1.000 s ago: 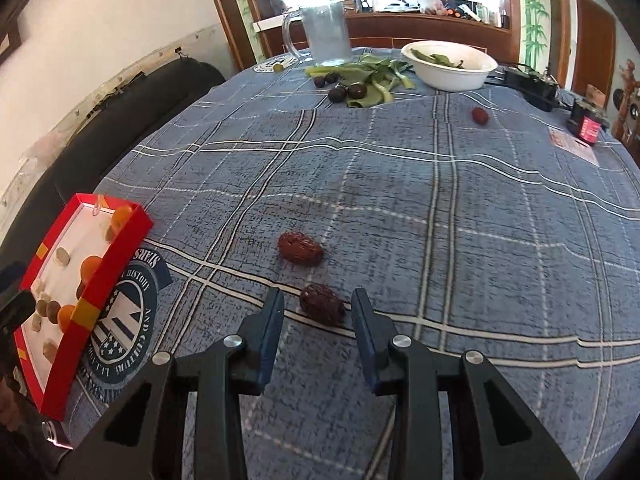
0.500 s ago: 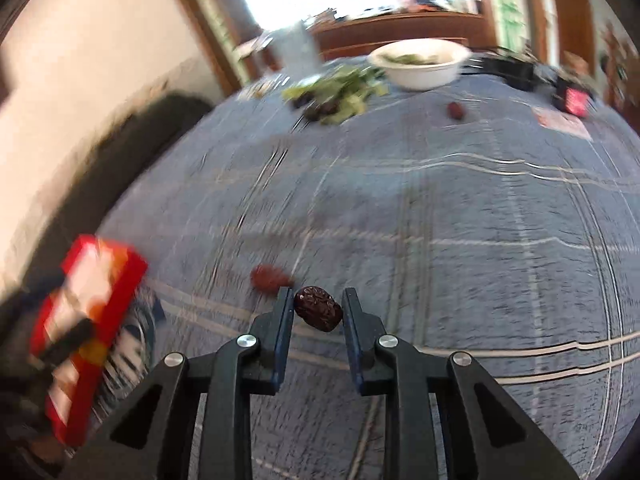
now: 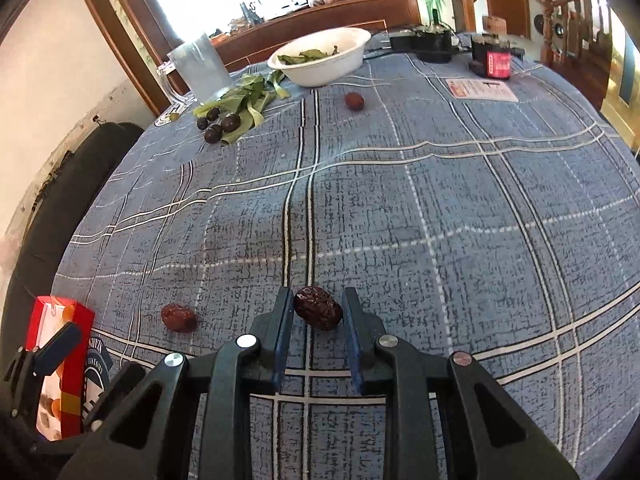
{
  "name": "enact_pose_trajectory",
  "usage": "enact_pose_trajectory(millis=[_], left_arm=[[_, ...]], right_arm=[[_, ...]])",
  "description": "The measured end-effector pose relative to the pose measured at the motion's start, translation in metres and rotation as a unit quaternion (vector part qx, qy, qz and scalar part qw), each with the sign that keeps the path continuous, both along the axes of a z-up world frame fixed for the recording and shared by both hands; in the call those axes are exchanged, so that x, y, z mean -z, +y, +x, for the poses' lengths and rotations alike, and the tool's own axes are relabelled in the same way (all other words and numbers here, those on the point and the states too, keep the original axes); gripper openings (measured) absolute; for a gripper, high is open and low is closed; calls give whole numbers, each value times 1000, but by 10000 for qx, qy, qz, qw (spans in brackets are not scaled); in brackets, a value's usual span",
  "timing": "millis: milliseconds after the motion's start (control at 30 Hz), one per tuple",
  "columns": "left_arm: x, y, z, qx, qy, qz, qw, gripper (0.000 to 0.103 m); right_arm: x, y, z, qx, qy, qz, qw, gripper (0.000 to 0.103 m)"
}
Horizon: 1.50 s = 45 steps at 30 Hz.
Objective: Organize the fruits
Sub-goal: 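Grasp a dark red date with the right tool while the left approaches another date, then hold the date in the right tool while the left tool grasps another red date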
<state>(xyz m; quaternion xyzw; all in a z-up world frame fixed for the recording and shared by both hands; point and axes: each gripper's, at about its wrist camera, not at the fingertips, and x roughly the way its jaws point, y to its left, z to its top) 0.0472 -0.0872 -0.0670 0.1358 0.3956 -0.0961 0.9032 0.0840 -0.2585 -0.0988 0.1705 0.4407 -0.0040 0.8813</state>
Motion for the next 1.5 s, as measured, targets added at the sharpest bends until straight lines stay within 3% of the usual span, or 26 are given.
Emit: enact_pose_trajectory(millis=[333,633,1233,1500], left_arm=[[-7,0,5,-264,-105,208,9994,82],[-5,-11,-5,-56,-96,316,9994,82],[-12,-6,-1,-106,-253,252,9993,82],[-14,-5,4,6,-211,31,9998,82]], right_arm=[[1,1,4,-117,74,-155,9998,24],[2,2,6,-135,82,-188,9997,24],[2,1,4,-235,52,-149,9996,25],[3,1,2,-245,11,-129,9996,25]])
